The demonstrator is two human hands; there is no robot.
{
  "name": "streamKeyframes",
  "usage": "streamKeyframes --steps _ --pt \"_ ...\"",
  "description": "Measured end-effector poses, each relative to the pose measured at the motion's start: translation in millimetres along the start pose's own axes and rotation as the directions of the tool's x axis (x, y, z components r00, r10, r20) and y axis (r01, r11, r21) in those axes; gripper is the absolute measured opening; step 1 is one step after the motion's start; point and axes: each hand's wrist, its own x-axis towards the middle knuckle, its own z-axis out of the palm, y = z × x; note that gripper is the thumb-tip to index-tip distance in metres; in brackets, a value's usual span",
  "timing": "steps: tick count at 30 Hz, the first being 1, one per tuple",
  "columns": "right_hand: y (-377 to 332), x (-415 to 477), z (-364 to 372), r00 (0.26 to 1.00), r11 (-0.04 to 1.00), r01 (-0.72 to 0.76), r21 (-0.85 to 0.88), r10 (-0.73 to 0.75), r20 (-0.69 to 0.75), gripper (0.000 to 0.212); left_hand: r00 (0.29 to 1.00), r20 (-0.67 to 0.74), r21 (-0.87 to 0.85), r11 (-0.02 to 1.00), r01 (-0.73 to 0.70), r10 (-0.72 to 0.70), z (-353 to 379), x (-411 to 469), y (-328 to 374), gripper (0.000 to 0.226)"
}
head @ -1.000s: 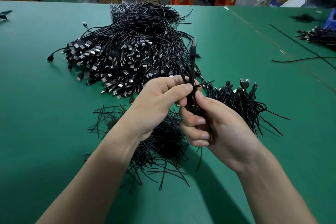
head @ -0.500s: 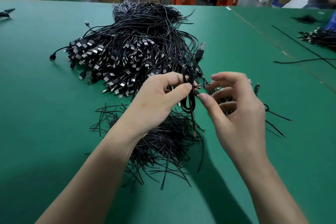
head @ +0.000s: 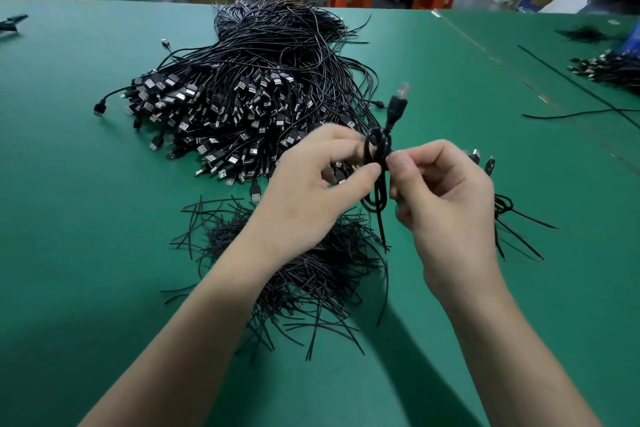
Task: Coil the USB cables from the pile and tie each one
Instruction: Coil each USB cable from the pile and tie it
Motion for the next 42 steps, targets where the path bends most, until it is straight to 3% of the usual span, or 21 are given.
streamKeyframes --steps 2,5,7,11,13,15,16,18,20,22,26,28,31,33,37,40,42 --pt "-2.0 1.2 5.5 0.975 0.938 -0.218 0.268 0.223 0.011 0.015 0.977 -0.128 0.218 0.966 -0.140 0.170 2.7 -0.2 -1.7 0.008" --pt "-2.2 4.0 8.9 0.924 0.833 -0.365 0.417 0.379 0.053 0.019 0.940 -0.155 0.379 0.897 -0.228 0.305 4.2 -4.1 -6.0 0.018" --pt "-3.1 5.1 9.7 0.915 0.821 -0.383 0.423 0.402 0.048 0.018 0.962 -0.120 0.293 0.935 -0.202 0.245 4.9 -5.8 -8.1 0.020" --pt "-2.2 2.2 8.3 0.947 0.903 -0.308 0.299 0.322 0.002 0.016 0.999 -0.030 -0.131 0.991 -0.018 0.014 2.0 -2.2 -9.6 0.029" --pt "-1.2 -0.8 9.0 0.962 0.937 -0.266 0.224 0.274 -0.003 0.017 0.997 -0.022 -0.199 0.978 0.067 -0.072 0.3 0.3 -12.6 0.027" --pt "-0.8 -3.1 10.6 0.966 0.952 -0.251 0.173 0.258 -0.019 0.015 0.996 -0.014 -0.244 0.966 0.087 -0.093 -1.1 0.3 -15.3 0.008" --pt "-0.5 -3.9 11.2 0.965 0.954 -0.253 0.161 0.261 -0.028 0.015 0.995 -0.011 -0.272 0.958 0.089 -0.096 -1.2 0.2 -16.1 0.010" --pt "-0.3 -4.4 11.9 0.959 0.946 -0.272 0.177 0.282 -0.032 0.016 0.993 -0.027 -0.332 0.938 0.097 -0.113 -1.4 0.7 -17.5 0.036" --pt "-0.7 -3.3 12.1 0.946 0.919 -0.313 0.239 0.325 -0.011 0.017 0.993 -0.058 -0.313 0.946 0.084 -0.107 0.7 0.8 -15.9 0.057" --pt "-1.2 -1.4 12.9 0.915 0.859 -0.390 0.332 0.402 0.034 0.017 0.995 -0.095 -0.148 0.989 -0.004 -0.011 3.3 -0.2 -14.0 0.061" --pt "-0.1 2.7 15.3 0.846 0.714 -0.504 0.487 0.520 0.113 0.013 0.967 -0.109 0.153 0.965 -0.212 0.230 3.6 -0.5 -12.4 0.031" --pt "0.8 4.2 14.7 0.839 0.688 -0.505 0.521 0.533 0.109 0.018 0.965 -0.096 0.199 0.955 -0.221 0.243 2.9 -1.3 -13.2 0.027" --pt "1.9 4.1 12.4 0.853 0.728 -0.487 0.482 0.515 0.083 0.019 0.995 -0.009 -0.009 0.995 -0.104 0.104 1.8 -3.9 -13.1 0.024" --pt "3.5 2.9 11.4 0.866 0.770 -0.474 0.426 0.495 0.070 0.018 1.000 -0.028 -0.141 0.990 0.007 -0.011 1.9 -3.2 -12.7 0.023" --pt "3.7 2.8 12.6 0.866 0.791 -0.469 0.394 0.500 0.026 0.016 0.995 -0.025 -0.206 0.974 0.094 -0.102 4.1 -1.5 -14.5 0.009" --pt "2.9 4.5 14.6 0.844 0.744 -0.487 0.457 0.535 0.028 0.015 0.987 -0.022 -0.287 0.947 0.144 -0.157 6.9 -1.2 -20.1 0.046" --pt "1.0 5.5 16.2 0.829 0.677 -0.504 0.537 0.553 0.081 0.014 0.989 -0.008 -0.320 0.938 0.136 -0.147 9.0 -0.2 -20.3 0.056"
